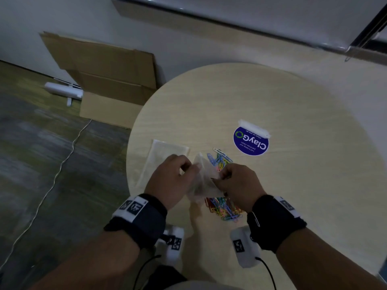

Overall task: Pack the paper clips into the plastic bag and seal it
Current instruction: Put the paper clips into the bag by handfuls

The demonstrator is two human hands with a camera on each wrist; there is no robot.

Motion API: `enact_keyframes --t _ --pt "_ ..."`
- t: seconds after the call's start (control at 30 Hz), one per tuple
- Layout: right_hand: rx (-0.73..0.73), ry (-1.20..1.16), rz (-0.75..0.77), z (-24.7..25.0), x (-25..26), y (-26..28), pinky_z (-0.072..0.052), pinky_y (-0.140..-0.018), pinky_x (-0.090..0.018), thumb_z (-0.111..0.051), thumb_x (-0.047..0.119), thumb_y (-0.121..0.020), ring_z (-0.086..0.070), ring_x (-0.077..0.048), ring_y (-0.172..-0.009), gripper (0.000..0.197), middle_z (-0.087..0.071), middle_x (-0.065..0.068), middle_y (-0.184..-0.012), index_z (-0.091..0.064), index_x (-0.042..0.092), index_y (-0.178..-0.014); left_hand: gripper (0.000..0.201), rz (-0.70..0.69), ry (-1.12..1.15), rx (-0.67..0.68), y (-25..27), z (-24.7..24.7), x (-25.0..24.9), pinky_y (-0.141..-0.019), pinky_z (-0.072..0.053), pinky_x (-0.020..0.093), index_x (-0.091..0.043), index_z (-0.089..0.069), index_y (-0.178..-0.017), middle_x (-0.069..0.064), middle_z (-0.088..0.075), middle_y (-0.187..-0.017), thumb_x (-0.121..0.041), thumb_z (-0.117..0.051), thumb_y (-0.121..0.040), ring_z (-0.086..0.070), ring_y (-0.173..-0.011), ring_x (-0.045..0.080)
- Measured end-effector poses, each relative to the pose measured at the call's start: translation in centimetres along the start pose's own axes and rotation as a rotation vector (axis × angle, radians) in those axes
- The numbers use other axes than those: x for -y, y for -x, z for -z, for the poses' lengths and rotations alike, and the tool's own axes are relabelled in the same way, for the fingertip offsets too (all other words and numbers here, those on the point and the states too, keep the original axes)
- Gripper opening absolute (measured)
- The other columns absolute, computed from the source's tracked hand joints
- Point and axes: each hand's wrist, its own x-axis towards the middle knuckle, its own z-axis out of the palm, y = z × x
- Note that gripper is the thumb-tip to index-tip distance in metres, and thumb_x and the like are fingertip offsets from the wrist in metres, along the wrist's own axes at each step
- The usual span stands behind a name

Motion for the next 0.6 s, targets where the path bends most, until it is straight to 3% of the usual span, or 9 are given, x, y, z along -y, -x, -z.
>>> enact_keyframes --t 0.07,0.2,0.27,0.37,0.47,0.53,0.6 --pt "0.021 -0.031 -0.006 0.1 0.1 0.1 -0.048 -0.06 -0.032 -0.077 0.031 -0.075 -0.063 -0.021 -0.062 0.026 -0.068 -0.004 -0.065 -0.062 0.01 -0.07 0.054 0.051 -0.023 0.052 -0.7 -0.4 -0.9 -0.065 -0.045 0.038 -0.009 -0.057 -0.073 0.011 -0.054 -0.073 -0.06 -0.053 -0.092 -0.056 -0.066 0.025" --pt "0.086 -0.132 -0.045 0.5 -0.2 0.0 -0.057 -0.062 -0.042 -0.08 0.031 -0.073 -0.066 -0.025 -0.059 0.029 -0.071 -0.008 -0.063 -0.061 0.009 -0.07 0.035 0.081 -0.094 0.149 -1.7 -0.7 -0.9 -0.059 -0.039 0.034 -0.015 -0.05 -0.065 0.002 -0.049 -0.064 -0.032 -0.058 -0.095 -0.048 -0.061 0.021" --pt "0.135 -0.116 -0.045 0.7 -0.4 -0.1 -0.057 -0.064 -0.048 -0.076 0.033 -0.077 -0.067 -0.026 -0.063 0.029 -0.071 -0.008 -0.066 -0.061 0.009 -0.071 0.037 0.096 -0.039 0.168 -1.7 -0.4 -0.9 -0.058 -0.032 0.034 -0.011 -0.041 -0.064 0.011 -0.042 -0.063 -0.025 -0.055 -0.095 -0.039 -0.057 0.021" --pt "0.143 -0.038 -0.003 1.4 0.1 0.2 -0.056 -0.068 -0.047 -0.065 0.037 -0.085 -0.063 -0.027 -0.066 0.033 -0.068 -0.01 -0.071 -0.057 0.008 -0.073 0.038 0.056 -0.038 0.177 -1.2 0.9 -1.8 -0.06 -0.03 0.035 0.002 -0.047 -0.069 0.027 -0.049 -0.07 -0.024 -0.052 -0.095 -0.038 -0.057 0.022" --pt "0.087 -0.056 0.033 1.6 0.8 0.1 -0.049 -0.065 -0.041 -0.058 0.035 -0.089 -0.057 -0.027 -0.065 0.032 -0.064 -0.011 -0.071 -0.052 0.009 -0.071 0.04 -0.007 -0.066 0.136 -0.6 1.9 -2.9 -0.055 -0.027 0.034 -0.004 -0.042 -0.062 0.021 -0.041 -0.061 -0.026 -0.053 -0.094 -0.034 -0.052 0.022" --pt "0.122 -0.064 -0.006 1.2 0.7 -0.4 -0.049 -0.066 -0.044 -0.057 0.031 -0.088 -0.054 -0.029 -0.066 0.031 -0.06 -0.013 -0.072 -0.047 0.01 -0.068 0.041 0.006 -0.057 0.127 -0.9 1.5 -2.8 -0.056 -0.028 0.035 -0.006 -0.04 -0.062 0.02 -0.038 -0.062 -0.028 -0.053 -0.095 -0.032 -0.052 0.023" --pt "0.176 -0.101 -0.056 0.6 0.5 -0.9 -0.055 -0.07 -0.049 -0.056 0.028 -0.087 -0.059 -0.033 -0.073 0.027 -0.06 -0.015 -0.077 -0.049 0.011 -0.068 0.041 0.04 0.034 0.132 -1.1 0.5 -2.1 -0.059 -0.037 0.043 -0.006 -0.042 -0.068 0.018 -0.043 -0.065 -0.034 -0.051 -0.097 -0.038 -0.056 0.03"
